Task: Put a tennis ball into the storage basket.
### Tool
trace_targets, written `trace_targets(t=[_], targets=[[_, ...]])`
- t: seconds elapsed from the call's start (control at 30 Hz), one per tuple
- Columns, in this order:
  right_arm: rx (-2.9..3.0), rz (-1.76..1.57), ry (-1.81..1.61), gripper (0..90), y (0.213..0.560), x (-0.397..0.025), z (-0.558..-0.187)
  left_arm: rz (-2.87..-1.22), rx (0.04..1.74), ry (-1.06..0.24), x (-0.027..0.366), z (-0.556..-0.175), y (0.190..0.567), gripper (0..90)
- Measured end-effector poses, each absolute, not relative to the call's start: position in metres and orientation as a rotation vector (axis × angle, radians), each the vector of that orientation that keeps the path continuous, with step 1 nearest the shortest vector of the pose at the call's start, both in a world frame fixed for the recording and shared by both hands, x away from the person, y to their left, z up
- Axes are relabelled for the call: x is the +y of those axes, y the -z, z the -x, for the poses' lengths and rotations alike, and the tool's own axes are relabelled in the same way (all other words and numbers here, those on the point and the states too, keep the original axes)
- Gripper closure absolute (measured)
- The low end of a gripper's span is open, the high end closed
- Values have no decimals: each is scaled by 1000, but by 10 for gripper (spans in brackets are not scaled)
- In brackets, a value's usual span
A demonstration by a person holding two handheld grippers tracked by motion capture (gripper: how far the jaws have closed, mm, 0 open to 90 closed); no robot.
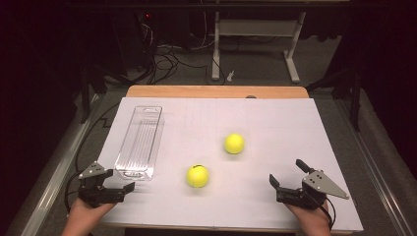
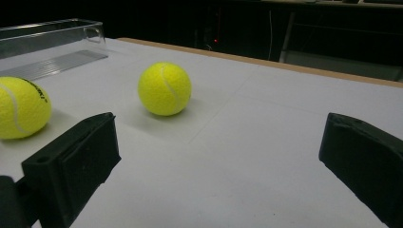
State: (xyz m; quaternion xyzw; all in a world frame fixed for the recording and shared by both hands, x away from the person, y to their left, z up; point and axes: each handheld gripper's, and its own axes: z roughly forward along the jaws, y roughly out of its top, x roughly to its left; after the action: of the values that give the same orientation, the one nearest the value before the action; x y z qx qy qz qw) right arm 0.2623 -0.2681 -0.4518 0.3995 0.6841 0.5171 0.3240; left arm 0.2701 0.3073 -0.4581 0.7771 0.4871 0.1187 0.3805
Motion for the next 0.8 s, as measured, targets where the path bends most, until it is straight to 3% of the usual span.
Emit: trace_targets(t=[0.8], targets=[[1804,-1045,-1347,1,453,-268,-262,-2147,1314,-241,295,-270,459,7]])
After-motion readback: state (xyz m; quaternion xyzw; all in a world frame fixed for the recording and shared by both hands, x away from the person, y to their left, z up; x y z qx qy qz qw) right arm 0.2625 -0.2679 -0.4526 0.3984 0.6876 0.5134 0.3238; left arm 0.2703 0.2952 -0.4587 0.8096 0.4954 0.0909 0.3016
